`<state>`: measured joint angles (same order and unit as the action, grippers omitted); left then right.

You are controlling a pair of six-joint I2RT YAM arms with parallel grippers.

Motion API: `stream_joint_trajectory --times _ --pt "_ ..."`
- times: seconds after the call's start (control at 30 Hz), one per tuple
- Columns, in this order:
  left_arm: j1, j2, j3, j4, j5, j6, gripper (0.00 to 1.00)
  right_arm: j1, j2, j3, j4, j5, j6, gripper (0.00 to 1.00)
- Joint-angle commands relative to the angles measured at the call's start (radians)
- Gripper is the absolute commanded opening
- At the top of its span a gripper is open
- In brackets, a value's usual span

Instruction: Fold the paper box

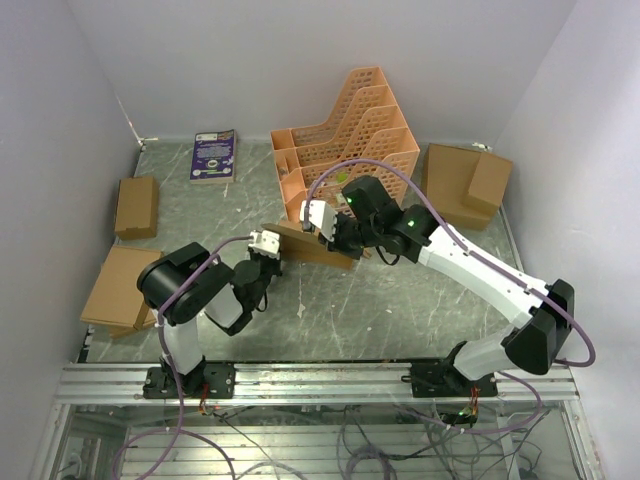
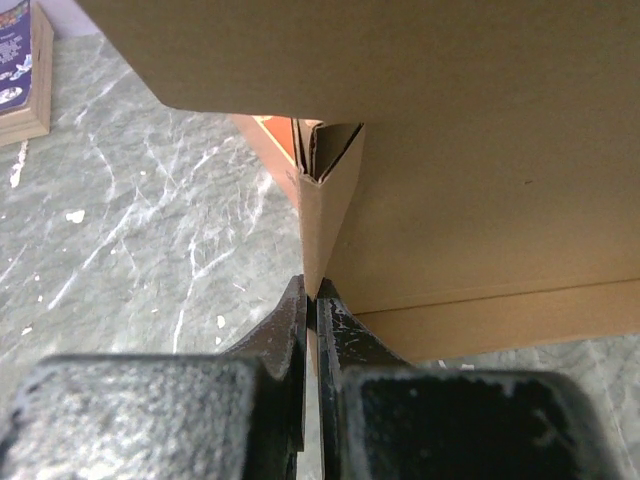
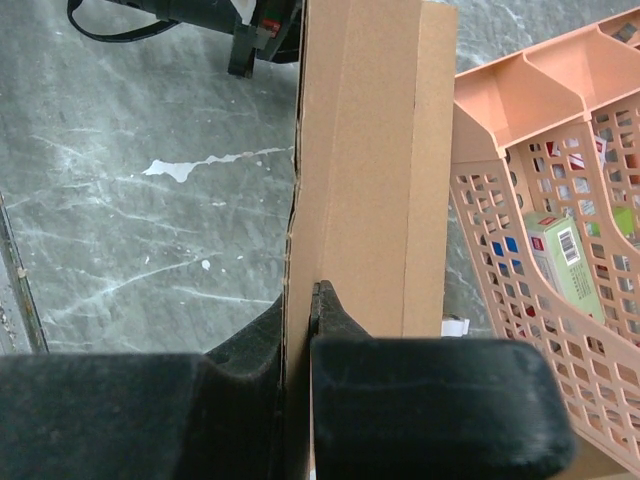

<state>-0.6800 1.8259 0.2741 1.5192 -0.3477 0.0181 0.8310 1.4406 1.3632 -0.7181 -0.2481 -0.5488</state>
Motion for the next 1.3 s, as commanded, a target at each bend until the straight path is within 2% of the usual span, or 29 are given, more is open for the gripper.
stream_joint_trajectory --times 0.0,0.3,1.27 --pt "-0.002 0.016 -0.032 0.207 0.004 -0.019 0.08 0.032 -0.044 -0.014 0.025 -0.073 0.01 0.0" --pt "-0.003 -0.015 -0.039 0.207 0.023 -0.018 0.2 0.033 -0.051 -0.04 0.021 -0.082 0.019 0.0" --pt "0.0 -0.119 -0.097 0.206 0.063 -0.041 0.34 0.037 -0.037 -0.072 0.007 -0.062 0.038 0.0"
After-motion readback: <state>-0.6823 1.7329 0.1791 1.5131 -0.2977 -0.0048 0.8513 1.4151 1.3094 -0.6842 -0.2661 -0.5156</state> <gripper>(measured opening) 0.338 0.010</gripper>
